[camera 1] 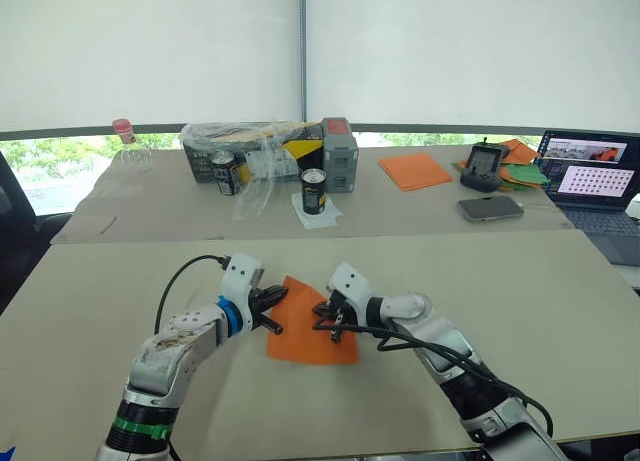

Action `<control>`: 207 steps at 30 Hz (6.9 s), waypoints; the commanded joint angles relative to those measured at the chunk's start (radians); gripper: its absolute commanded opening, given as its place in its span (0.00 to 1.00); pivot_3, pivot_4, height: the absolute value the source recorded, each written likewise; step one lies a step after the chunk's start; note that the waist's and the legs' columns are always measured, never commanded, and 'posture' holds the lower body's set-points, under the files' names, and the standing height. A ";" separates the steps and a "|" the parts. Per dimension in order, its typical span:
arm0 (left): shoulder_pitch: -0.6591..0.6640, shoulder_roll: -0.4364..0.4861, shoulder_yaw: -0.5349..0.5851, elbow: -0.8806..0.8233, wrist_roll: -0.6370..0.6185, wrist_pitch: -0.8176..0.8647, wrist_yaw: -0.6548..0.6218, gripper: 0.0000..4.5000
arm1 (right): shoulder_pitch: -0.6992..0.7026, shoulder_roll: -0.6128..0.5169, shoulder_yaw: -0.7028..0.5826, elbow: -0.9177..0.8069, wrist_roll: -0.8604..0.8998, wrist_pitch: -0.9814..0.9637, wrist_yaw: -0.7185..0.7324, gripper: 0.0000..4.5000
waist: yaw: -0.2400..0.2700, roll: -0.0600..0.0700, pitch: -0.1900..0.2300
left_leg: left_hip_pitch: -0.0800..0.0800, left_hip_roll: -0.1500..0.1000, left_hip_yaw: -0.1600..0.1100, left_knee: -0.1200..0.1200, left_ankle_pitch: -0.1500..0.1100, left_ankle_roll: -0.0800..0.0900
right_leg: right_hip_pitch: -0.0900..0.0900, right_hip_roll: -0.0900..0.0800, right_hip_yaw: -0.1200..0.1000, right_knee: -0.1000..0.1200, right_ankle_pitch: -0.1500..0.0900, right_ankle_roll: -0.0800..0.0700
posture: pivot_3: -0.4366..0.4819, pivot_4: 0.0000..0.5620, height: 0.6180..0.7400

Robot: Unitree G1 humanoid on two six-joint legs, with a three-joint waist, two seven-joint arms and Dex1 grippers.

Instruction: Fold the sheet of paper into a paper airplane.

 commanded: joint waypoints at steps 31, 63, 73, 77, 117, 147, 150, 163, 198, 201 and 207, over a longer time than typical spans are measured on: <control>0.003 0.042 -0.258 0.160 0.468 -0.559 -0.087 0.01 | 0.069 -0.053 -0.062 -0.127 0.053 0.095 -0.057 0.00 | 0.023 0.000 0.000 | -0.014 -0.002 0.001 0.003 0.003 0.000 | -0.017 0.000 0.000 0.010 0.001 0.000 | 0.48 0.27 1.00; -0.022 0.055 -0.260 0.147 0.511 -0.488 -0.117 0.01 | 0.020 0.052 -0.064 0.069 0.017 -0.107 -0.112 0.00 | 0.017 0.000 0.000 | -0.013 -0.002 0.001 0.005 0.005 0.000 | -0.018 0.000 0.000 0.016 0.001 0.000 | 0.48 0.27 1.00; -0.008 0.066 -0.222 0.104 0.518 -0.440 -0.104 0.01 | 0.039 0.044 -0.058 0.120 0.006 -0.097 -0.116 0.00 | 0.017 0.000 0.000 | -0.011 -0.002 0.001 0.005 0.005 0.000 | -0.016 0.000 0.000 0.017 0.001 0.000 | 0.48 0.27 1.00; -0.005 0.067 -0.182 0.070 0.488 -0.407 -0.105 0.01 | 0.037 0.049 -0.049 0.130 0.007 -0.099 -0.107 0.00 | 0.015 0.000 0.000 | -0.011 -0.002 0.001 0.005 0.005 0.000 | -0.017 0.001 0.000 0.017 0.001 0.000 | 0.48 0.27 1.00; -0.007 -0.092 -0.034 0.113 0.190 -0.200 -0.026 0.00 | 0.015 0.109 -0.089 0.161 0.012 -0.114 -0.169 0.00 | 0.014 -0.001 -0.001 | -0.011 -0.002 0.001 0.005 0.006 -0.001 | -0.017 0.000 0.000 0.017 0.001 0.000 | 0.48 0.27 1.00; 0.007 -0.098 -0.095 0.223 0.270 -0.310 -0.010 0.00 | 0.031 0.064 -0.189 0.235 0.001 -0.167 -0.215 0.00 | 0.022 0.000 -0.002 | -0.009 -0.003 0.001 0.005 0.006 -0.001 | -0.014 -0.001 0.000 0.017 0.001 0.000 | 0.48 0.27 1.00; -0.002 -0.101 -0.098 0.229 0.271 -0.313 -0.013 0.00 | 0.034 0.080 -0.188 0.212 0.009 -0.196 -0.211 0.00 | 0.023 0.000 -0.002 | -0.008 -0.003 0.001 0.005 0.006 -0.001 | -0.014 -0.001 0.000 0.017 0.001 0.000 | 0.48 0.27 1.00; -0.018 -0.127 -0.109 0.244 0.266 -0.318 -0.035 0.00 | 0.079 0.027 -0.112 0.039 0.032 -0.261 -0.063 0.00 | 0.019 0.000 -0.002 | -0.012 -0.003 0.001 0.005 0.005 -0.001 | -0.017 -0.001 0.000 0.016 0.001 0.000 | 0.48 0.27 1.00; 0.029 -0.134 0.226 0.093 -0.076 -0.275 -0.087 0.00 | 0.027 0.088 -0.002 0.224 -0.055 -0.277 -0.037 0.00 | -0.007 0.000 -0.002 | 0.004 0.001 0.000 0.001 0.005 -0.001 | -0.002 0.001 0.000 0.014 0.000 -0.001 | 0.48 0.27 1.00; 0.028 -0.110 0.125 0.111 -0.031 -0.230 -0.124 0.00 | 0.032 0.081 -0.023 0.196 -0.046 -0.271 -0.040 0.00 | -0.007 0.000 -0.002 | 0.003 0.000 0.001 0.001 0.005 -0.001 | -0.002 0.000 0.000 0.012 0.000 -0.001 | 0.48 0.27 1.00; 0.004 -0.074 -0.017 0.236 0.080 -0.217 -0.133 0.00 | 0.062 0.045 -0.063 0.095 -0.029 -0.225 -0.042 0.00 | -0.001 0.000 -0.002 | 0.001 -0.001 0.000 0.001 0.005 -0.001 | -0.003 0.000 0.000 0.012 0.000 -0.001 | 0.48 0.27 1.00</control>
